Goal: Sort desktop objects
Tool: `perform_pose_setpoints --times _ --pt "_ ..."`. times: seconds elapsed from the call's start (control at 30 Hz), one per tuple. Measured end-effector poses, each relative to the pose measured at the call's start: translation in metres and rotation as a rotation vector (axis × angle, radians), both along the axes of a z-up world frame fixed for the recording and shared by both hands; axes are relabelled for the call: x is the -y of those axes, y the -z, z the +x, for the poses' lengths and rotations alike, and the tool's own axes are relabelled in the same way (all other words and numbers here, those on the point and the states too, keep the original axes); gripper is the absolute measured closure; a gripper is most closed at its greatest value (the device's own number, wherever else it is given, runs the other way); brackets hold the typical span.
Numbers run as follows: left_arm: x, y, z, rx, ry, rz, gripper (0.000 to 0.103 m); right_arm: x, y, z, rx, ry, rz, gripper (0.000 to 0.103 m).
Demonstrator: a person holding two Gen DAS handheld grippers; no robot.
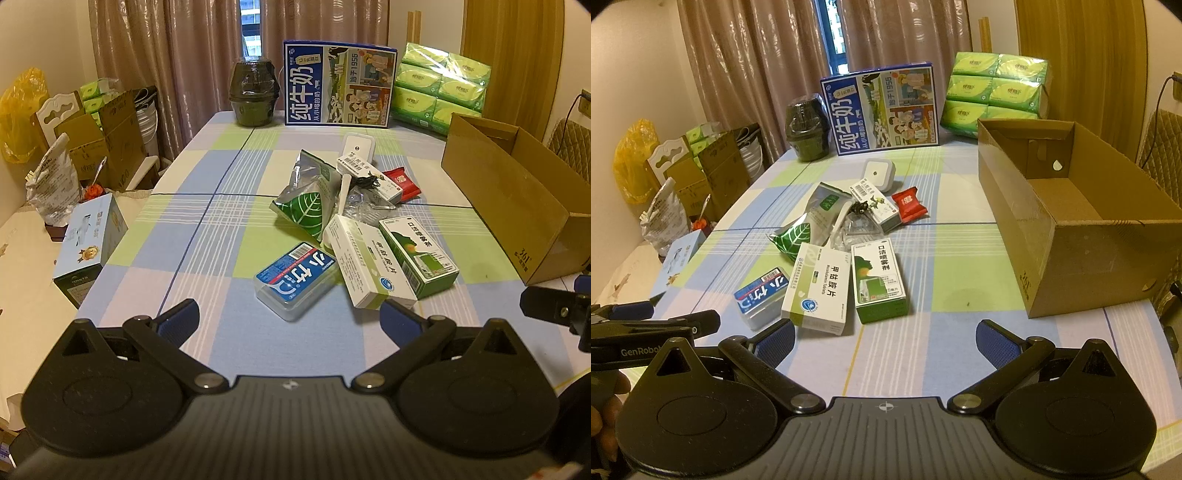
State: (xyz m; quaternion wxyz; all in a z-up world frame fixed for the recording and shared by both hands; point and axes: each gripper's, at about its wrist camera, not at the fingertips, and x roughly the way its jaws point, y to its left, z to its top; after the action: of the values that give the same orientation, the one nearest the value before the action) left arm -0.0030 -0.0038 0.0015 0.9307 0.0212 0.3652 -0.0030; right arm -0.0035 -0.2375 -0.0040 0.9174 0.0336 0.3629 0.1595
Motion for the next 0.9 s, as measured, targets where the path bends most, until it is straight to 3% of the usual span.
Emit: perform_pose_setpoints --times 0.9 --pt "-0.0009 0.0001 -0.0002 -0.002 -0.004 -0.004 0.001 -0.0012 0.0031 0.0003 -0.002 -0.009 -0.010 0.002"
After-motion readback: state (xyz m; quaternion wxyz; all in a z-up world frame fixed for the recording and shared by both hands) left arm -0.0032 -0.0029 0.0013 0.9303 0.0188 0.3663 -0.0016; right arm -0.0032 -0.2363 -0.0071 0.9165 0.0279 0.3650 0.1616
